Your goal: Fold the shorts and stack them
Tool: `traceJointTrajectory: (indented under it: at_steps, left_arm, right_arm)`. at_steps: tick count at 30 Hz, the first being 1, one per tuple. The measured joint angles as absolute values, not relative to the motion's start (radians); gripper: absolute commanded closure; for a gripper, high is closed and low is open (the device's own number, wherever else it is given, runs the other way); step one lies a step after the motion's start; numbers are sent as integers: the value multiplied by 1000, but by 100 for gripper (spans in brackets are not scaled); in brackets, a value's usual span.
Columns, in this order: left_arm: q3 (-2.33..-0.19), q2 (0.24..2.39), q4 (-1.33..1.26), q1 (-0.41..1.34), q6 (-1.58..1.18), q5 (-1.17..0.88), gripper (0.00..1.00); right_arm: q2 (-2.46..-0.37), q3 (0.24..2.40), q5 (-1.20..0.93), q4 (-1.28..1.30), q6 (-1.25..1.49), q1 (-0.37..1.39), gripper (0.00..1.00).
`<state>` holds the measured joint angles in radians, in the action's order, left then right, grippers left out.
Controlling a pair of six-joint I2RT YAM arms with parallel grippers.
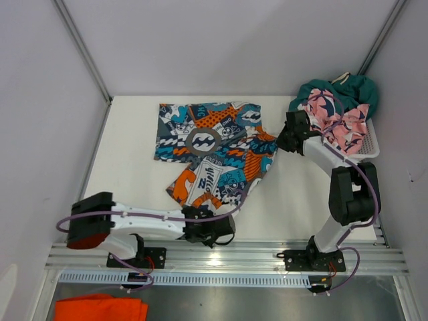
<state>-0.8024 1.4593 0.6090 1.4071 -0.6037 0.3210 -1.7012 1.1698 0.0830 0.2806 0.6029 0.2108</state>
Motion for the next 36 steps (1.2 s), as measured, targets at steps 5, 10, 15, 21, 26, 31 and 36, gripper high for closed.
traceJointTrajectory:
  at_steps: [5, 10, 15, 21, 26, 31, 36]
  left_arm:
    - [-781, 1161, 517, 1316, -574, 105, 100]
    - [-704, 929, 434, 1056, -551, -73, 81]
    - [-633, 1020, 397, 1015, -541, -181, 68]
    - [-586, 1066, 411, 1025, -541, -202, 37]
    - [-644, 1049, 466, 1143, -531, -50, 33]
    - [-801, 1122, 490, 1359, -503, 128, 23]
    - [-958, 1328, 506, 1533, -477, 287, 22]
  right_arm:
    - [-1693, 1317, 113, 467, 518, 199, 100]
    - [-1722, 1454, 118, 526, 465, 178, 100]
    - [-1792, 1436, 103, 524, 447, 168, 100]
    - [-1797, 1319, 80, 513, 443, 159, 100]
    - [-1797, 1289, 61, 456, 441, 146, 100]
    - [-1797, 1257, 41, 422, 452, 142, 100]
    - [-1797, 1256, 27, 412, 471, 142, 100]
